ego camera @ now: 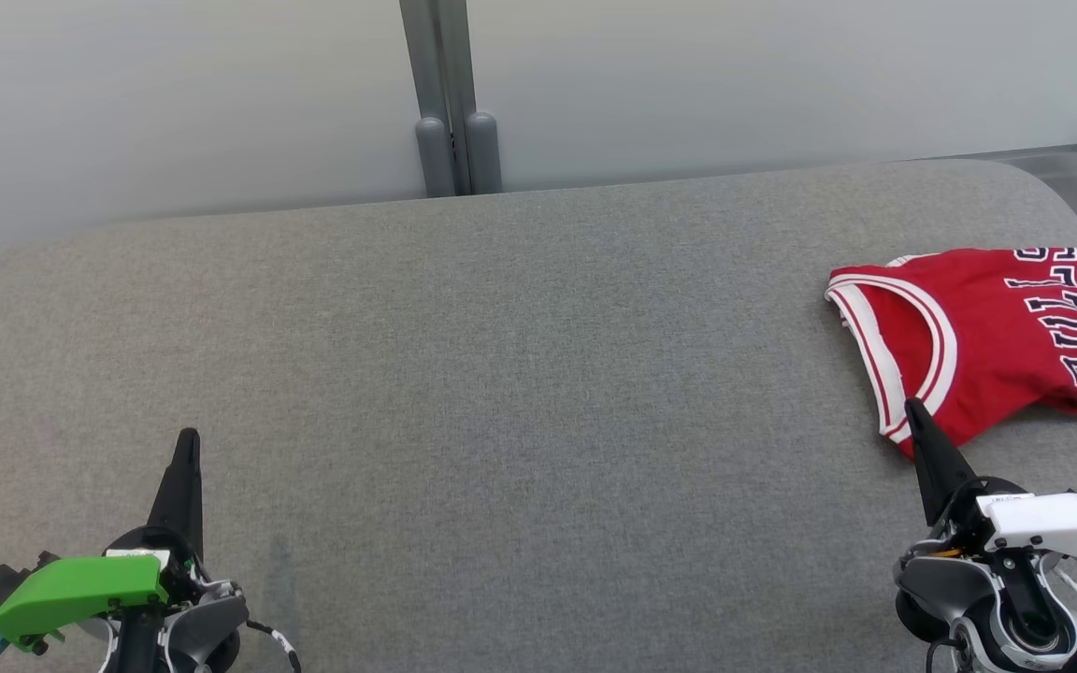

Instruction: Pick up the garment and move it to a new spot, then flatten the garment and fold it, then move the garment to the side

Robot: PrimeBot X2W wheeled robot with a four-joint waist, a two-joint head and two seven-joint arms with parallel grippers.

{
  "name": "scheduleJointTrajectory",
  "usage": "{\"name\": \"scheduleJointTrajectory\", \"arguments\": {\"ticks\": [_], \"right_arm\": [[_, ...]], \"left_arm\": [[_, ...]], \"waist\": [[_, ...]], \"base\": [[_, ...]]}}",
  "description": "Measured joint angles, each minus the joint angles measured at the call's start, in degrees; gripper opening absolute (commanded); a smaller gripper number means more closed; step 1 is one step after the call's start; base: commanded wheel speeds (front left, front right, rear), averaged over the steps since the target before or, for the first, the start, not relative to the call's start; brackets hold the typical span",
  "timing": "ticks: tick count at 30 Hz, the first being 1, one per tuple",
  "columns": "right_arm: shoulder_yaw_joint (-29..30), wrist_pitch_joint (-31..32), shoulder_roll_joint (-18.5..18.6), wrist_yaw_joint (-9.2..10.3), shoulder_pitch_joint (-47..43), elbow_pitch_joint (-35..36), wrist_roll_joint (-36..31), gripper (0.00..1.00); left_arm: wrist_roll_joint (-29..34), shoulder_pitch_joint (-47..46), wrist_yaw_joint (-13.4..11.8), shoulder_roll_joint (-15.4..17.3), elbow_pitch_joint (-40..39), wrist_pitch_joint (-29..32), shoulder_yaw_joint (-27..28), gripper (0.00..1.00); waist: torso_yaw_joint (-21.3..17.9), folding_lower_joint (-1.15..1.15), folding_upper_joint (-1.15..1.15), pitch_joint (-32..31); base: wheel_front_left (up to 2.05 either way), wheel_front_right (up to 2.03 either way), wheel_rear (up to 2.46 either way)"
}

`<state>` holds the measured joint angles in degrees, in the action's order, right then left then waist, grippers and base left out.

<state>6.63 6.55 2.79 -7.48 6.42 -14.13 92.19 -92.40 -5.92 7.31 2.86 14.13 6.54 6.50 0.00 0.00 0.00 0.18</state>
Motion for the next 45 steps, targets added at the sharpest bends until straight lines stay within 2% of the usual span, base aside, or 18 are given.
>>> {"name": "scheduleJointTrajectory", "arguments": {"ticks": [45], "right_arm": [[-0.01, 0.0, 0.0, 0.0, -0.01, 0.01, 0.0, 0.0]], "left_arm": [[0.0, 0.0, 0.0, -0.01, -0.01, 0.0, 0.0, 0.0]], "waist": [[0.0, 0.0, 0.0, 0.0]], "base": [[0.0, 0.0, 0.0]]}}
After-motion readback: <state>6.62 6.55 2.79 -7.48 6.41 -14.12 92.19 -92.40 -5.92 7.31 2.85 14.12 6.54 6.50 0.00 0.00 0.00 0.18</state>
